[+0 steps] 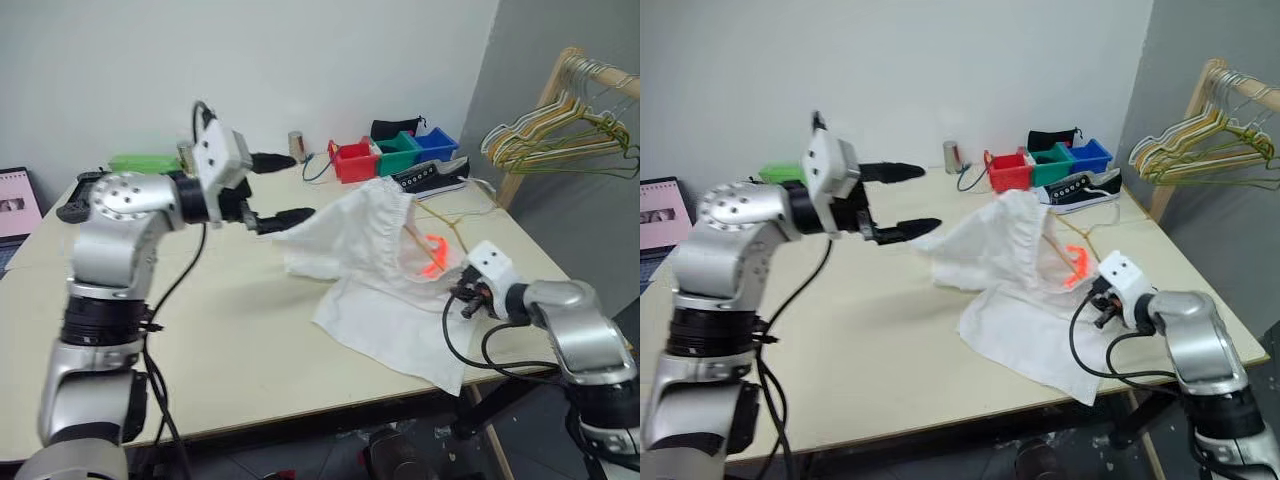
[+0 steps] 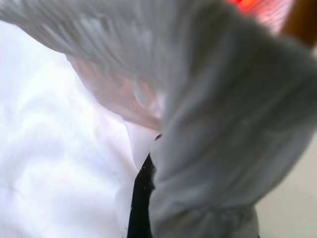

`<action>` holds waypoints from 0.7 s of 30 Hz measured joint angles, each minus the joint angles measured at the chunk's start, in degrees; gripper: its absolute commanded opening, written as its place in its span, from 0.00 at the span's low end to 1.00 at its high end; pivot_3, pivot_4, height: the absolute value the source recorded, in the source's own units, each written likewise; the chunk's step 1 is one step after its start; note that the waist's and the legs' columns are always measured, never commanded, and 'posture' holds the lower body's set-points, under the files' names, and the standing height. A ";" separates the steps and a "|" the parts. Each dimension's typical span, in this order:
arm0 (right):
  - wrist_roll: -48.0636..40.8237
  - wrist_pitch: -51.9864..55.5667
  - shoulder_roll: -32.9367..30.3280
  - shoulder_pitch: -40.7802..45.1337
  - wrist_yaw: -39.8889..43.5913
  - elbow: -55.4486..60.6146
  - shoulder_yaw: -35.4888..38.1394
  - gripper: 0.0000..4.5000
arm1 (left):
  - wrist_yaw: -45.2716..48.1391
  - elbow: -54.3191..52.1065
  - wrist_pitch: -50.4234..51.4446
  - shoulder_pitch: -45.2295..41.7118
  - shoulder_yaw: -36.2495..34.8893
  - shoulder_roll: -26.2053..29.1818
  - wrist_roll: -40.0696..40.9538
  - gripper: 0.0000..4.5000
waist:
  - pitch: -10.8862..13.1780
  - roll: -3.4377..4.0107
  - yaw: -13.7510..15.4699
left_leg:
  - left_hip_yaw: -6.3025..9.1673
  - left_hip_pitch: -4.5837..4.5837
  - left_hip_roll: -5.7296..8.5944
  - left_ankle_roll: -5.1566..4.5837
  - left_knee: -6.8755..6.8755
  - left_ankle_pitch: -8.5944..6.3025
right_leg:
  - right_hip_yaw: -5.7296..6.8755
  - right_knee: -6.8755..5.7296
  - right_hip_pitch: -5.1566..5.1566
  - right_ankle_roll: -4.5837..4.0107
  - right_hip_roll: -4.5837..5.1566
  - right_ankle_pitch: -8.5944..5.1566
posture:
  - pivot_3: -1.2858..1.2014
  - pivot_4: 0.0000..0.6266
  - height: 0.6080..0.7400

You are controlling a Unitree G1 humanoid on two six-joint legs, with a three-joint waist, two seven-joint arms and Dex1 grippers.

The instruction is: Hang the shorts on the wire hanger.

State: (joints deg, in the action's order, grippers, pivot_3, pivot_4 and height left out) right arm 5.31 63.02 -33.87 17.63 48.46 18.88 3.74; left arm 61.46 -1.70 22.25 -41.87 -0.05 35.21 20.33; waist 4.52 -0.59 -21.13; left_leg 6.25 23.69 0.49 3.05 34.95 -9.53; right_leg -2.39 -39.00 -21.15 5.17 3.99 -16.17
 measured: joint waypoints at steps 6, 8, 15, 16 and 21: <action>-1.18 11.31 3.69 -0.16 -9.90 0.79 13.32 0.00 | -6.03 -0.94 -0.09 0.30 5.67 -12.43 -0.13 1.00 | -0.20 0.12 -2.09 | -0.03 0.04 0.02 -0.01 -0.03 0.00 | 0.02 0.03 -0.02 -0.01 0.02 -0.01 | 0.31 0.02 1.00; -0.98 14.02 3.82 0.22 -14.20 -0.18 18.72 0.00 | -8.27 -0.66 -1.00 0.27 7.87 -17.28 -0.54 1.00 | -0.25 0.20 -3.14 | -0.10 0.04 0.04 -0.01 -0.03 -0.01 | 0.00 0.06 0.00 0.02 0.04 -0.05 | 0.30 0.02 1.00; -1.90 18.04 4.14 2.01 -21.46 -1.35 26.83 0.00 | -11.30 2.80 -4.16 -1.86 11.04 -24.32 -2.72 1.00 | -0.26 0.21 -8.86 | -0.22 0.01 0.02 -0.04 -0.10 -0.03 | -0.01 0.08 0.02 0.00 0.05 -0.18 | 0.29 0.03 1.00; -1.92 18.15 4.14 2.44 -22.11 -1.59 27.17 0.00 | -11.46 3.33 -4.52 -2.23 11.11 -24.93 -2.85 1.00 | -0.26 0.21 -9.31 | -0.25 0.01 0.02 -0.04 -0.10 -0.04 | -0.01 0.10 0.03 0.01 0.06 -0.19 | 0.29 0.03 1.00; -2.08 15.93 1.45 5.40 -25.63 -6.38 27.68 0.00 | -12.68 7.43 -7.61 -5.17 12.19 -28.65 -4.53 1.00 | -0.25 0.20 -12.22 | -0.40 -0.03 0.03 -0.15 -0.11 -0.10 | -0.05 0.15 0.07 0.07 0.11 -0.29 | 0.29 0.03 1.00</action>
State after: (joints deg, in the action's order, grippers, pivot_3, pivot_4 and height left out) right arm 3.24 78.94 -32.42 23.03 22.83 12.51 31.42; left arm 48.77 5.73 14.64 -47.04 12.14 6.56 15.79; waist 4.27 -0.39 -33.35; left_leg 5.85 23.65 0.52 2.90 34.83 -9.63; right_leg -2.45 -38.85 -21.07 5.25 4.10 -16.45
